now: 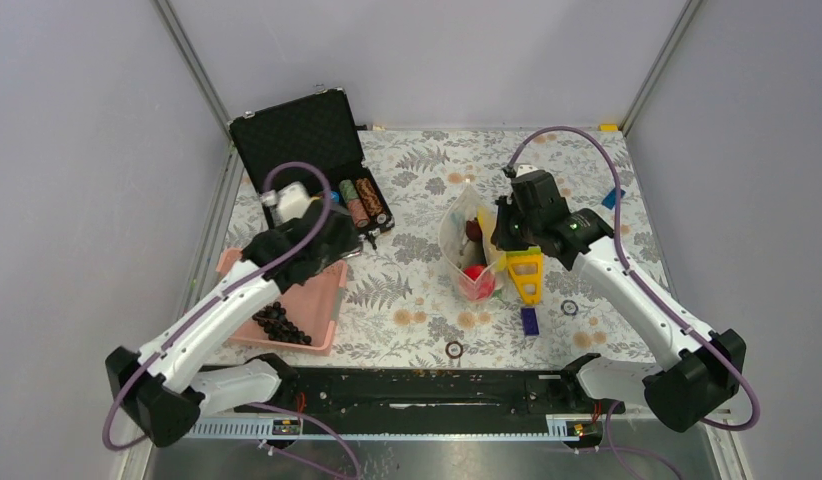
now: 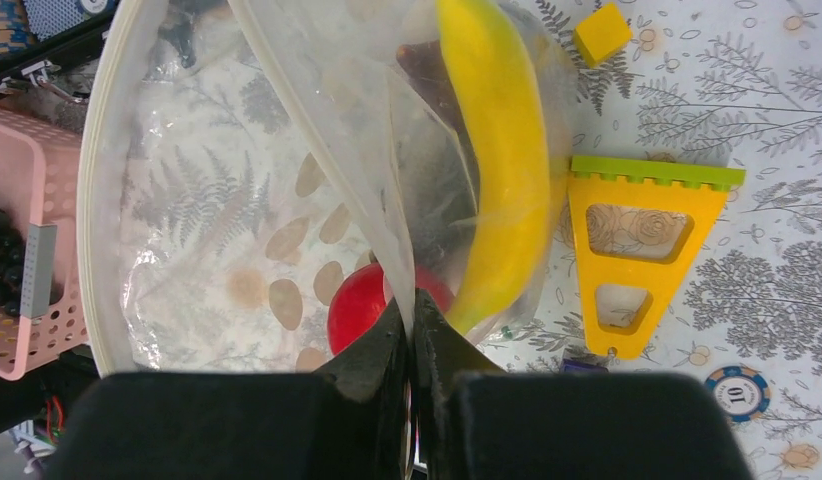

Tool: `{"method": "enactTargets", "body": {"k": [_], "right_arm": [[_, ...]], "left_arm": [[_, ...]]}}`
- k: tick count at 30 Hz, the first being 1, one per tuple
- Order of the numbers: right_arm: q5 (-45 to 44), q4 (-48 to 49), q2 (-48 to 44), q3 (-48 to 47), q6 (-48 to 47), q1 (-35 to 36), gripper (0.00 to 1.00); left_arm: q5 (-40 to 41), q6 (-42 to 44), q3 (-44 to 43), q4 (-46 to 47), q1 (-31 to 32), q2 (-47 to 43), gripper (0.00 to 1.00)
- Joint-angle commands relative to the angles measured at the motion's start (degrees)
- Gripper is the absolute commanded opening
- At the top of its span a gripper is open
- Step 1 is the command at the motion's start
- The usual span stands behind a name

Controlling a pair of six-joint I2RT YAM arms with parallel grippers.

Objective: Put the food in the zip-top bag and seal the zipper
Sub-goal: Pick up the fake fruit from the bin.

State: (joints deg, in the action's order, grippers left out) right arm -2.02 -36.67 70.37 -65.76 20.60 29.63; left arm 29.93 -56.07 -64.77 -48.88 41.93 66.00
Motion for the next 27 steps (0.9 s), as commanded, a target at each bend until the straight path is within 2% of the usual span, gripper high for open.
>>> {"method": "enactTargets", "body": {"k": [1,5,9,17,21,27], "right_arm": [[3.64,3.15,0.04,1.28,0.58,-1.33,0.06],[4.11,3.61,0.86,1.42,0.65,-1.74,0.06],[5.15,3.69,2.48,1.27,0.79,-1.94,0.06],[5.80,3.71,3.45,1.24,0.81,-2.41,0.06],[5.74,3.71,3.24,1.42,0.75,-2.79,0.06],[5.80,3.75,3.65,1.45,0.81,-3.17,0.06]], "left_arm": [[4.76,-15.63,7.80,-16.04,-11.09,-8.44,0.99],[4.19,-19.53,16.15,-14.65,-19.14,-17.25,0.99],[0.07,-17.61,21.14,-12.82,-26.28,-19.55,0.99],[-6.69,-12.58,20.48,-14.26,-34.06,-8.19,0.99],[-8.73,-11.79,20.56,-13.89,-35.00,-2.83,0.99],[-10.35,-10.89,22.45,-10.52,-35.05,0.33,0.99]]}}
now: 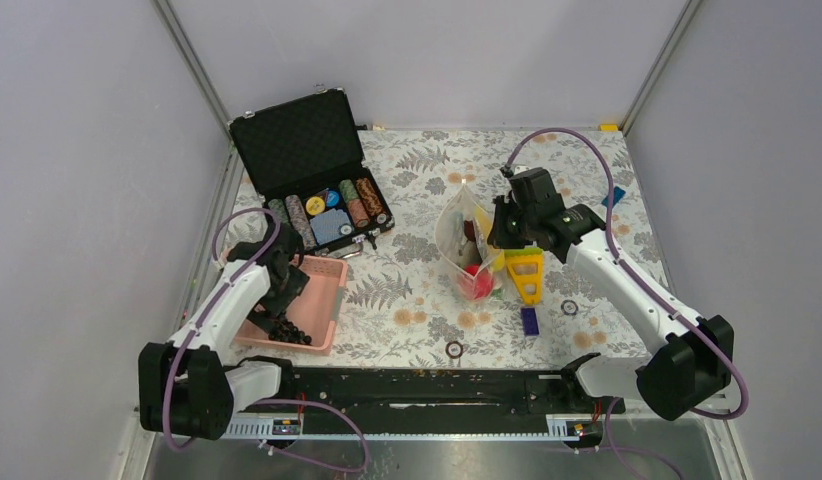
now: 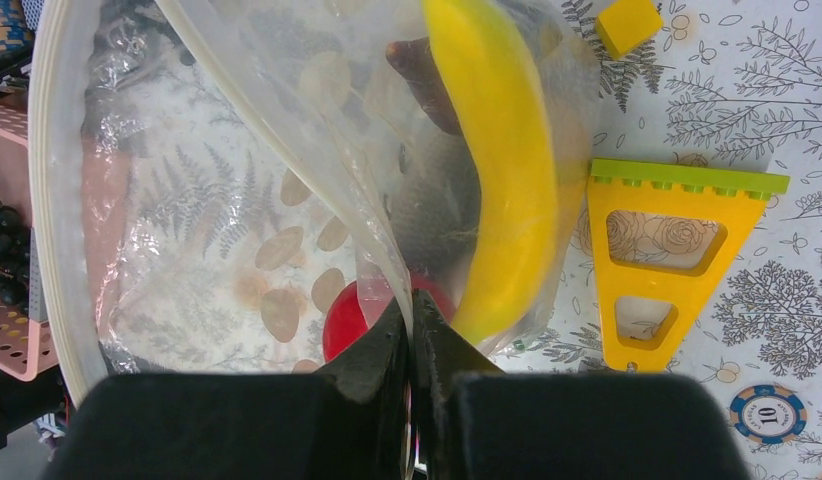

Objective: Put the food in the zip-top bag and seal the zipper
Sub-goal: Pick up the fake fruit from the bin.

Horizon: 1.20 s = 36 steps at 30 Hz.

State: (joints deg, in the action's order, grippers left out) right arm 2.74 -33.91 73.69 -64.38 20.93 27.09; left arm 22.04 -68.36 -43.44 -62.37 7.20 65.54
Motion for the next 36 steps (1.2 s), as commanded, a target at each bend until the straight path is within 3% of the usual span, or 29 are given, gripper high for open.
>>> {"method": "enactTargets", "body": {"k": [1,19,24,30,36], "right_arm": [[1.07,1.03,0.48,0.06,0.49,-0.71,0.06],[0.82,0.94,0.41,0.22,0.50,-1.49,0.06],[0.68,0.92,0.57,0.22,0.59,-1.65,0.06],[0.89,0.94,1.03,0.13,0.58,-1.60,0.06],[1.10,0.98,1.16,0.08,0.58,-1.68,0.06]], "left_arm": [[-3.35,1.68,2.29,4.63,-0.34,0.89,0.99],[-11.36,2.94,7.67,24.53,-0.26,2.68,0.99],[-10.93,3.71,7.18,25.46,-0.30,0.51,0.91],[-9.72,3.74,8.23,24.90,-0.21,-3.48,0.88],[-6.56,4.36,6.36,17.07,-0.27,-7.29,0.89]]}}
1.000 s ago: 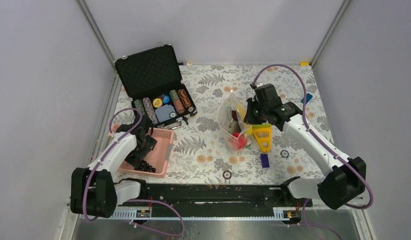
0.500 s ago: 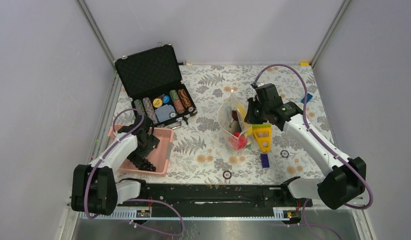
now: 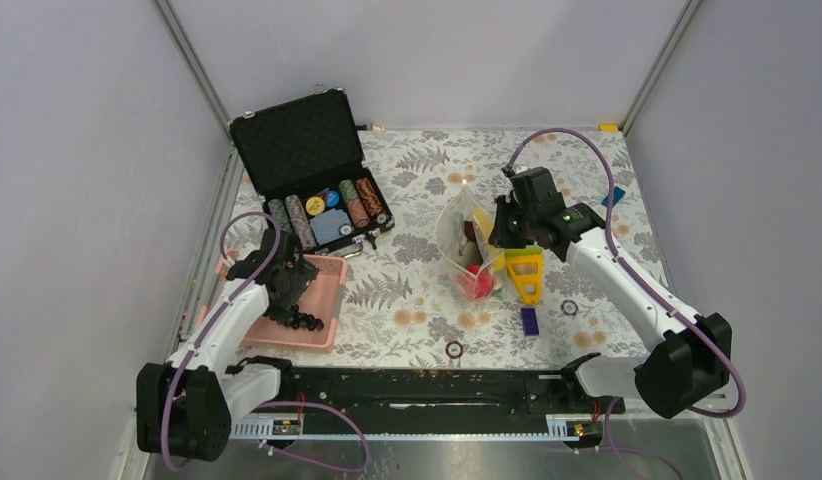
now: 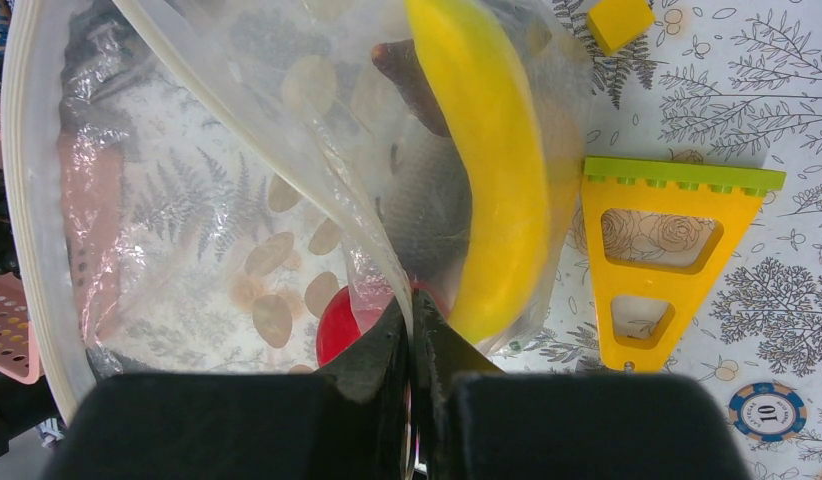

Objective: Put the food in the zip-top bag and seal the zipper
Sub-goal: Pick up the fake fruit from the bin.

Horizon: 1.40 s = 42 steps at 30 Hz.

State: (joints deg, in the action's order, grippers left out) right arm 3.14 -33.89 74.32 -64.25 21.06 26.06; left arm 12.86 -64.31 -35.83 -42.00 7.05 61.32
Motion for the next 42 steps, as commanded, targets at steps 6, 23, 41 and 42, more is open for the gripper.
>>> {"method": "enactTargets", "body": {"k": [6,23,41,42], "right_arm": [[1.49,0.92,0.93,-0.09,0.45,-0.69,0.06],[1.62,0.92,1.09,-0.09,0.46,-0.69,0.06],[0.88,0.91,0.43,0.19,0.43,-0.70,0.06],[0.80,0.93,0.38,0.18,0.45,-0.74,0.06]], "left_arm": [[3.86,-1.85,-1.39,-10.90,-0.09,-5.60,0.88],[4.33,-4.79,2.40,-7.36,-0.11,0.71,0.59],[3.11,-0.87,-1.82,-10.52,-0.13,-9.36,0.00],[3.37,-0.37,-2.95,-11.07,-0.17,-10.31,0.00]]}}
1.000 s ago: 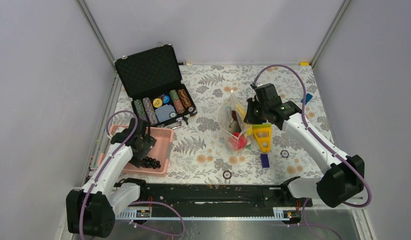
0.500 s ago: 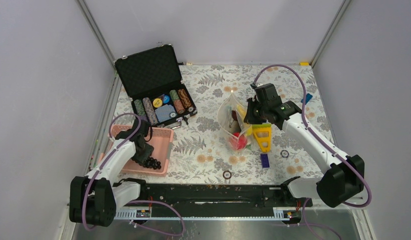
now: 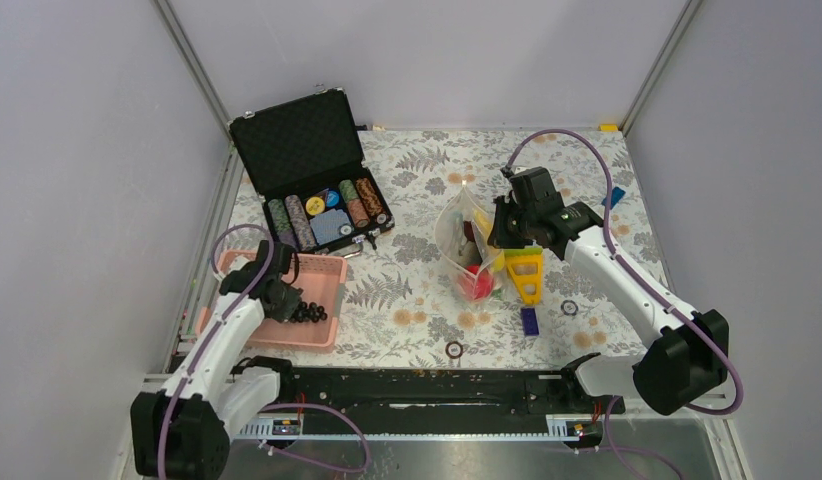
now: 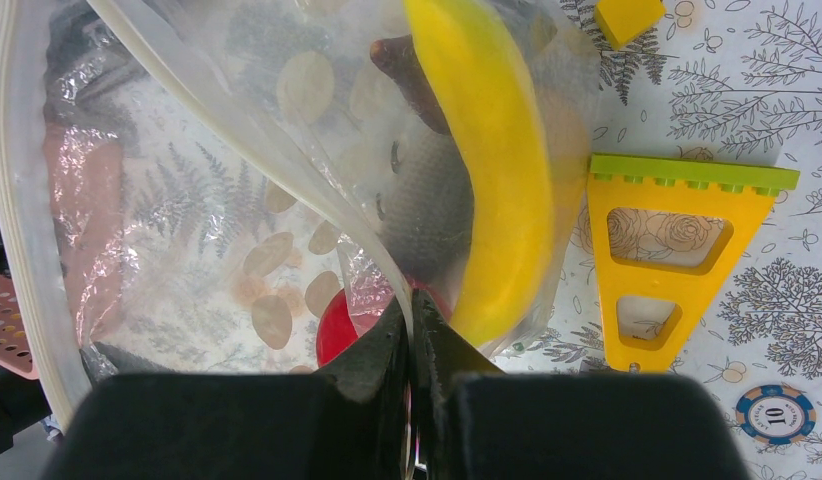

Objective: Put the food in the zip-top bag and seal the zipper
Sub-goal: Pick up the fake fruit from the bin.

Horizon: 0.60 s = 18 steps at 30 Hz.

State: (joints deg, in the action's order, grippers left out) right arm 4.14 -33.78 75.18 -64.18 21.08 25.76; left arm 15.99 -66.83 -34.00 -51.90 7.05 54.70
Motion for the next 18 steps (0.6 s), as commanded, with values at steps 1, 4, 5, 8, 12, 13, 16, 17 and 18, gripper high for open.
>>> {"method": "enactTargets", "body": {"k": [1,4,5,8,12,13,16,17,18], "right_arm": [[-0.27,0.79,-0.53,0.11,0.46,-0.42,0.06],[-0.28,0.79,-0.84,0.12,0.43,-0.47,0.06],[-0.33,0.80,-0.95,0.18,0.48,-0.39,0.06],[-0.07,0.82,-1.47,0.20,0.61,-0.45,0.06],[0.46,0.78,-2.12,0.12,0.67,-0.46,0.06],[0.64,0.75,-2.31,0.16,0.67,-0.45,0.06],[1.26,0.75,-2.93,0.19,0.61,-0.45,0.06],[1.49,0.80,-3.14,0.20,0.61,-0.45,0.06],[1.75,0.80,-3.25,0.20,0.63,-0.45,0.06]], "left_arm": [[0.40,2.62,-5.71,-1.51,-0.11,-4.78,0.00],[1.31,3.48,-8.93,-1.55,-0.10,-8.64,0.00],[1.81,3.68,-9.86,-1.22,-0.10,-9.73,0.00],[1.35,4.60,-11.56,1.69,-0.02,-12.73,0.00],[-4.06,7.90,-12.67,9.52,0.06,-14.66,0.00],[-5.94,8.91,-13.00,12.61,0.26,-14.83,0.00],[-11.44,12.96,-14.19,20.08,2.85,-14.29,0.00],[-12.29,14.40,-14.97,22.42,4.79,-13.96,0.00],[-12.41,16.02,-15.67,24.68,7.30,-13.19,0.00]]}}
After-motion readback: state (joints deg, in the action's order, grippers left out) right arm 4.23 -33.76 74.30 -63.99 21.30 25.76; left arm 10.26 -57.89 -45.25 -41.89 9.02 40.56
